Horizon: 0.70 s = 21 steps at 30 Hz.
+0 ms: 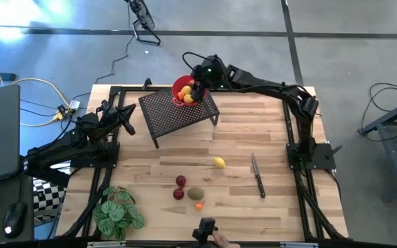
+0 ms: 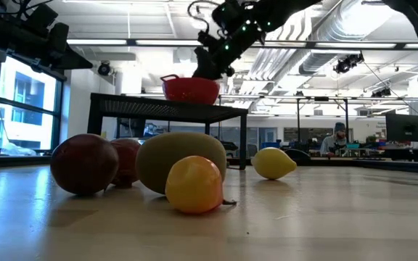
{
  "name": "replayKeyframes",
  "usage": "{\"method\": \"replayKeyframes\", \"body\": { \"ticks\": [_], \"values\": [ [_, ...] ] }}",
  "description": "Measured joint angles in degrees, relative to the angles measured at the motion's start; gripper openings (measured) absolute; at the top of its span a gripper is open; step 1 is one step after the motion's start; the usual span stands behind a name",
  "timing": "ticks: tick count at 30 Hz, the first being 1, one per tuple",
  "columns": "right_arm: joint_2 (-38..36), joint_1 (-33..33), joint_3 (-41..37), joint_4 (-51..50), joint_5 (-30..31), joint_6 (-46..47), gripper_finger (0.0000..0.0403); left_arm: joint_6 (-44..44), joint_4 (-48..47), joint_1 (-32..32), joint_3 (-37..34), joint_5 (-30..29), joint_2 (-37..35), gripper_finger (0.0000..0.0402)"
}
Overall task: Pick & Place Fruit
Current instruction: Put the lemon into the red strainer bowl on the shelf
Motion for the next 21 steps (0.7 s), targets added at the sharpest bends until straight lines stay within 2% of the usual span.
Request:
{"method": "replayKeyframes", "body": {
  "ticks": [9, 21],
  "values": [
    [-7.1, 0.6, 0.0, -2.4, 0.5, -0.2, 0.0139, 0.0, 0.0, 0.0, 0.0, 0.0, 0.0, 0.0000],
    [-8.2, 0.7, 0.0, -3.0, 0.3, 2.0, 0.0101, 0.0, 0.0, 0.0, 0.0, 0.0, 0.0, 0.0000]
  ]
}}
